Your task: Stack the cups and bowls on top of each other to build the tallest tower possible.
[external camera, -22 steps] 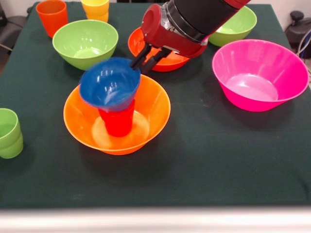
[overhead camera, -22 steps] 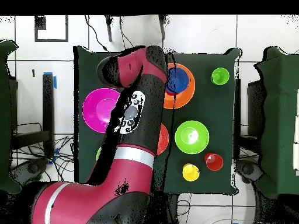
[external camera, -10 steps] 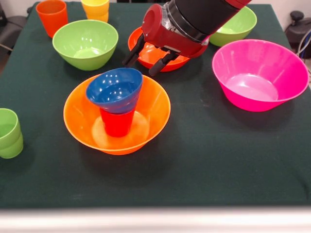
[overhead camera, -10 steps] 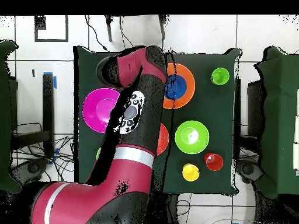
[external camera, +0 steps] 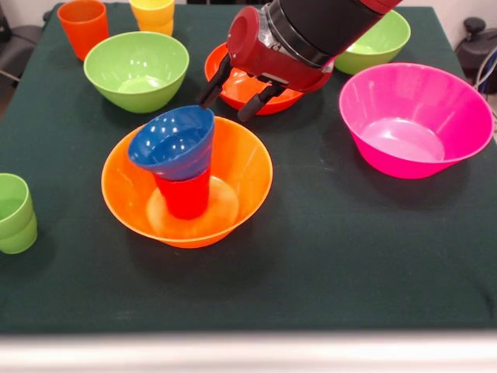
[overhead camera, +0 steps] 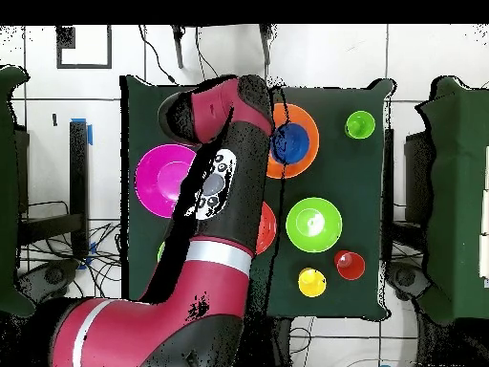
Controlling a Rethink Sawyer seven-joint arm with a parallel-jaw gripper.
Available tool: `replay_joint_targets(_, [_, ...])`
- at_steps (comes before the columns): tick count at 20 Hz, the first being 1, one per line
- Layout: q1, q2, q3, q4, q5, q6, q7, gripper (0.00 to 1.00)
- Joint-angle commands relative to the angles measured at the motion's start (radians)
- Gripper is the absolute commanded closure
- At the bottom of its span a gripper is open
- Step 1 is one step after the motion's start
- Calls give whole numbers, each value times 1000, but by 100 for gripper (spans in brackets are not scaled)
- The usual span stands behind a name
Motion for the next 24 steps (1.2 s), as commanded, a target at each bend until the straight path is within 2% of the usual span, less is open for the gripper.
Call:
replay_joint_targets(1, [18,23,67,61,12,28,117,0])
replay_joint_targets(6, [18,26,63,60,10,32,119,0])
replay_joint_targets(7, [18,26,63,60,10,31,120,100])
replay_joint_targets(24, [12,44,70,50,10,7,130,100])
